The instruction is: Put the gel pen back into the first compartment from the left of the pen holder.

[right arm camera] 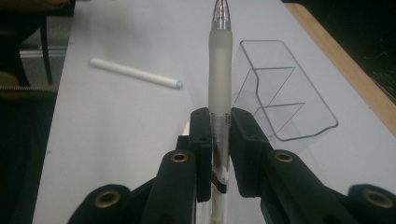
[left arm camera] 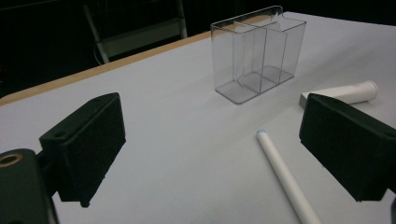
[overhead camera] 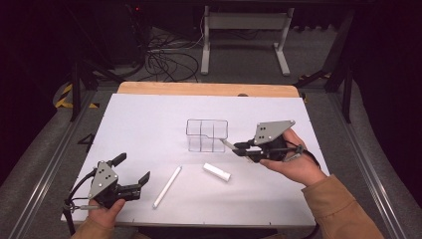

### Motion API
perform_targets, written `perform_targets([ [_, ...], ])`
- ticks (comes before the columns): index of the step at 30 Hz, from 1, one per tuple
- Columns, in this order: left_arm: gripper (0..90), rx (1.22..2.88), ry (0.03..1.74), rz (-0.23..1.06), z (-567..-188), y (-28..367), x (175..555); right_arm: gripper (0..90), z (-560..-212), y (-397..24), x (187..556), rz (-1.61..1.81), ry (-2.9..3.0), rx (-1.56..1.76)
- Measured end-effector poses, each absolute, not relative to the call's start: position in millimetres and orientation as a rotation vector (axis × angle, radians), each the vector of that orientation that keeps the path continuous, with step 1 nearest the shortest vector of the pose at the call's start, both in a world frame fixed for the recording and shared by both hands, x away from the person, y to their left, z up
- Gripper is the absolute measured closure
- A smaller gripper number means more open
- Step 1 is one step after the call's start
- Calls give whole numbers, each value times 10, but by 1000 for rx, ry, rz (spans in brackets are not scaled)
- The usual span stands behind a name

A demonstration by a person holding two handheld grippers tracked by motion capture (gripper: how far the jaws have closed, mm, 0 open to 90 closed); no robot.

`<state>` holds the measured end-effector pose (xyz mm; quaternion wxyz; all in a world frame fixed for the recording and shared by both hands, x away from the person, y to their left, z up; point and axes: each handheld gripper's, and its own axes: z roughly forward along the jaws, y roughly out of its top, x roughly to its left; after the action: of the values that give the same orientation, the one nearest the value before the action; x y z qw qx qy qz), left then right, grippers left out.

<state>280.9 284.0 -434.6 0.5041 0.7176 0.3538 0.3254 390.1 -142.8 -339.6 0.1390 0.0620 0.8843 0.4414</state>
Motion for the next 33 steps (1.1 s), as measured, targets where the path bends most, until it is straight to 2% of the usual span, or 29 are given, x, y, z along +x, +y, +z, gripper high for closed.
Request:
perform_targets([
  [33,79,1732,858,778,-4353,2838,2822,794,-3296,-1090,4185,1551,2346,557],
])
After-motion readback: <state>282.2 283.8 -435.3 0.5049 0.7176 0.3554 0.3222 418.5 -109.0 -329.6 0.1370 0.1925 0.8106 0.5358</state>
